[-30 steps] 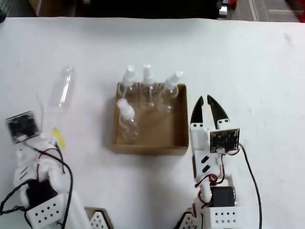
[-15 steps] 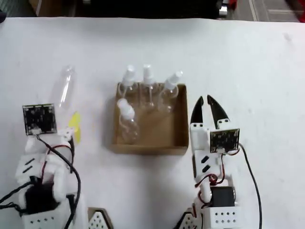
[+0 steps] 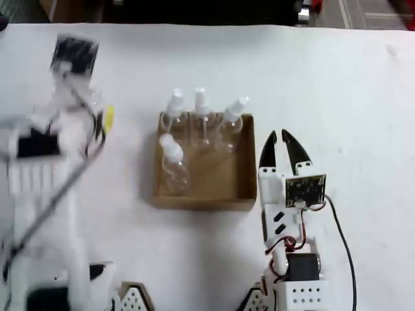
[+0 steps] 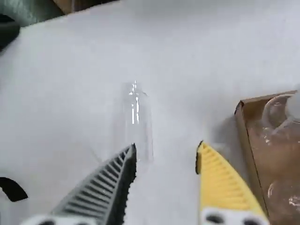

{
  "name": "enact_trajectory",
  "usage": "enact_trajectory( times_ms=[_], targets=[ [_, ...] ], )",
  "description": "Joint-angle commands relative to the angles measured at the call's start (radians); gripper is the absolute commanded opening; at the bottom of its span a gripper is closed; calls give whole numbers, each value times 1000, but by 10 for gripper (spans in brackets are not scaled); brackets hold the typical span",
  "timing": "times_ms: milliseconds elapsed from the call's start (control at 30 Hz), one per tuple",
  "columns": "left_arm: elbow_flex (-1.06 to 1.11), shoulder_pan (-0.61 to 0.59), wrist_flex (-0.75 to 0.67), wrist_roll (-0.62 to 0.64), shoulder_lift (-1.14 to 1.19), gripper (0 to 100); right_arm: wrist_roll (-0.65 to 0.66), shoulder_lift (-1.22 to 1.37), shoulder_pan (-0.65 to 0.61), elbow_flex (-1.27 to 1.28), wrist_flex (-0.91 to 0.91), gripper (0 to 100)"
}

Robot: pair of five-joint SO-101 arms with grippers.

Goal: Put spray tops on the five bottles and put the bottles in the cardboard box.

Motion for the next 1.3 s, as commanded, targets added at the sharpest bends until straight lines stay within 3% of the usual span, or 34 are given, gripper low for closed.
enact_trajectory(
  times_ms=[0,133,300,433,667,867,1133,1267],
  targets=[
    [-485,12,169,-29,409,199,2,-7,-7,9,5,53],
    [-954,1,304,46,771,199,2,-7,-7,9,5,53],
    [-1453,-50,292,175,1184,199,2,-7,-7,9,2,53],
    [-1830,-84,279,193,1484,199,2,-7,-7,9,1,53],
    [-1821,-145,181,196,1616,199,2,-7,-7,9,-1,53],
    [-1817,-125,279,84,1635,199,2,-7,-7,9,-2,53],
    [-1754,-110,305,58,1629,199,2,-7,-7,9,-2,53],
    [-1718,-110,417,-55,1626,199,2,-7,-7,9,-2,53]
  ],
)
